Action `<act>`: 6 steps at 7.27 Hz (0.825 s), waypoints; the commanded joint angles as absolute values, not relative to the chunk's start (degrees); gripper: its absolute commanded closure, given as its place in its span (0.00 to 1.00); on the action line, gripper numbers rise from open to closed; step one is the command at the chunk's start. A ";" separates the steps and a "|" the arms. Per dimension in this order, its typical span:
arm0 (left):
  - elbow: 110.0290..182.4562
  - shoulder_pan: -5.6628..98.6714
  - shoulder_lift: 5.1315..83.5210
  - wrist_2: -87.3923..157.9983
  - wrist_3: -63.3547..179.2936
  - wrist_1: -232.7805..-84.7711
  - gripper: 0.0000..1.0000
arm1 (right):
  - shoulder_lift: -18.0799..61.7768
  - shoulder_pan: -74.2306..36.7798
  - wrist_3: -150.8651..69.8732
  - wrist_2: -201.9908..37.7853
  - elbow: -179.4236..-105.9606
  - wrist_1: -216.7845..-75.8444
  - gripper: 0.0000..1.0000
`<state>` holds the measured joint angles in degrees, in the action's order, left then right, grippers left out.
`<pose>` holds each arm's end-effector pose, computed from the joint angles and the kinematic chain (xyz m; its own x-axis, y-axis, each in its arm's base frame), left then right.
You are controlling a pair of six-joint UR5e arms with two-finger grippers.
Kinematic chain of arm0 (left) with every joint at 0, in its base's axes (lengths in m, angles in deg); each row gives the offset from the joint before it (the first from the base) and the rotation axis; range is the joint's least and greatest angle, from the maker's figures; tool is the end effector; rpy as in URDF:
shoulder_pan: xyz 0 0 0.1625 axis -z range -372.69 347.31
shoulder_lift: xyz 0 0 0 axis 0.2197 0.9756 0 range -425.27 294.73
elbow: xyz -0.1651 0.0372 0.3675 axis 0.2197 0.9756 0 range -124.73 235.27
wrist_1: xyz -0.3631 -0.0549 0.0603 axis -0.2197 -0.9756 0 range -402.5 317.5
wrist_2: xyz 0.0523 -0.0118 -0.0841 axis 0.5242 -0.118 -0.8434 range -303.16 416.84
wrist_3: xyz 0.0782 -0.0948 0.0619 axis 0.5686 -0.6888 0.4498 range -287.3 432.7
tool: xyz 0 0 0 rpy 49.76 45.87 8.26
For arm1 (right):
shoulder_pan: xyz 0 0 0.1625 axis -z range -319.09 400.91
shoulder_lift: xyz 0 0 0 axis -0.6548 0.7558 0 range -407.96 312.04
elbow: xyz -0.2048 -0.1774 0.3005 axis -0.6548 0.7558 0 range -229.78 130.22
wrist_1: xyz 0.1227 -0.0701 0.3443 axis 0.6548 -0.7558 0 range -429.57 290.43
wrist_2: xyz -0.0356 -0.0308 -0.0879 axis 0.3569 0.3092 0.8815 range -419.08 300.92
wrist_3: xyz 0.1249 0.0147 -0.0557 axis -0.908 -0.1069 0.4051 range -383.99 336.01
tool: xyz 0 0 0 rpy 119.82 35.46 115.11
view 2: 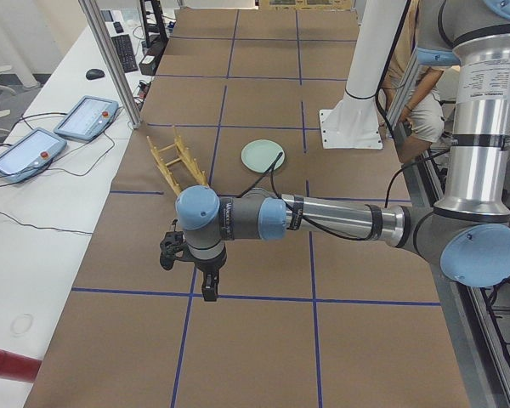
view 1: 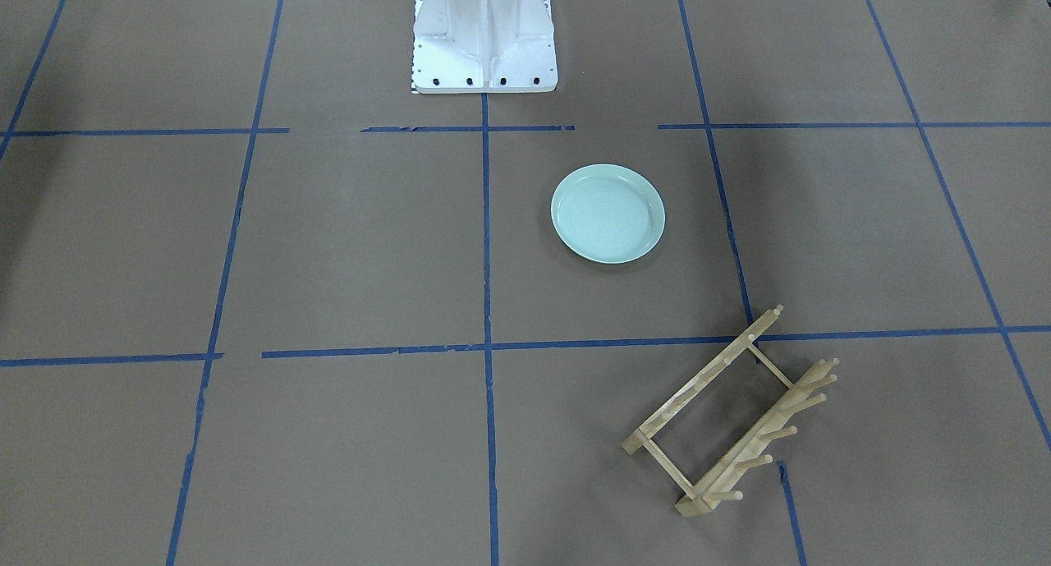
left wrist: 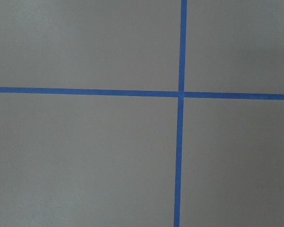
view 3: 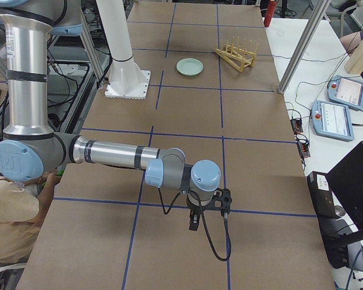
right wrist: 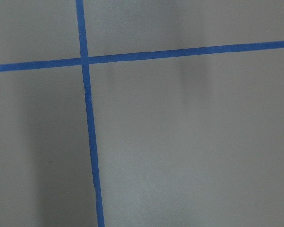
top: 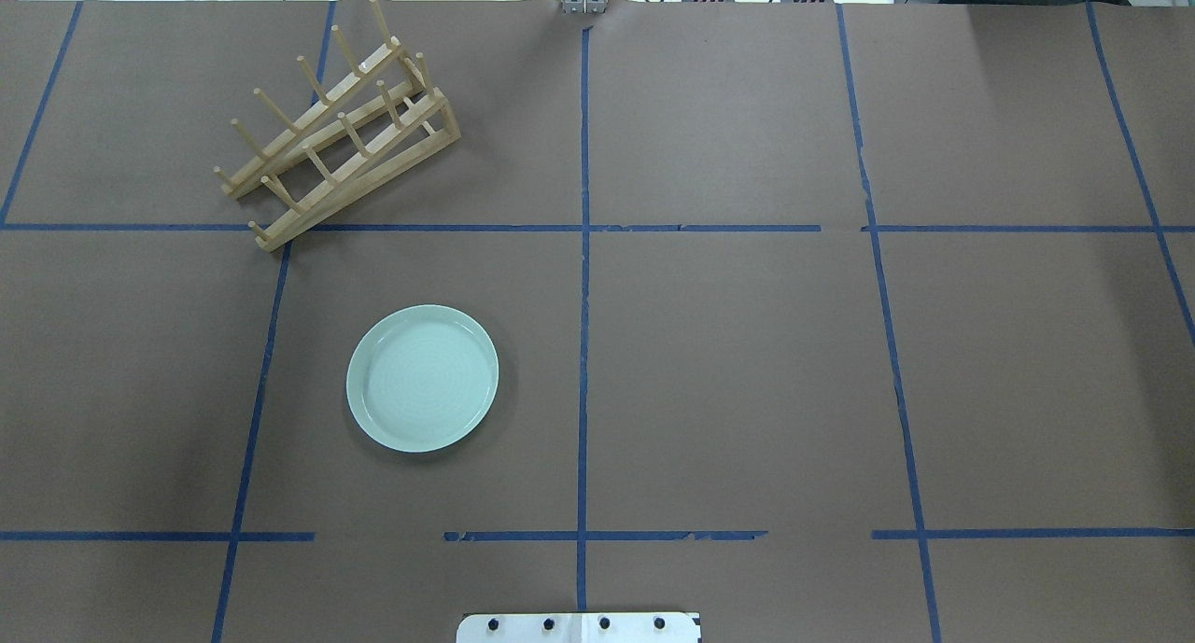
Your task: Place plate on table
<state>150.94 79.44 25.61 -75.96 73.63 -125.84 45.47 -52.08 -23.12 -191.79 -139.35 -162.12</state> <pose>-0.0566 -0.4491 0.6287 0.7338 -0.0123 -0.6793 0.0252 0.9996 0.0091 0.0613 -0.4076 0.7014 0.7306 0.0988 0.6756 -0.0405 0.9940 -0.1015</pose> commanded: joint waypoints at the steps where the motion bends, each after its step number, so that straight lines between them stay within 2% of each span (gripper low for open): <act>1: 150.11 79.42 24.31 -75.71 73.67 -131.06 0.00 | 45.47 -52.08 -23.12 -191.80 -139.35 -162.12 0.00; 6: 151.43 79.68 20.35 -78.06 73.58 -132.85 0.00 | 45.47 -52.08 -23.12 -191.80 -139.35 -162.12 0.00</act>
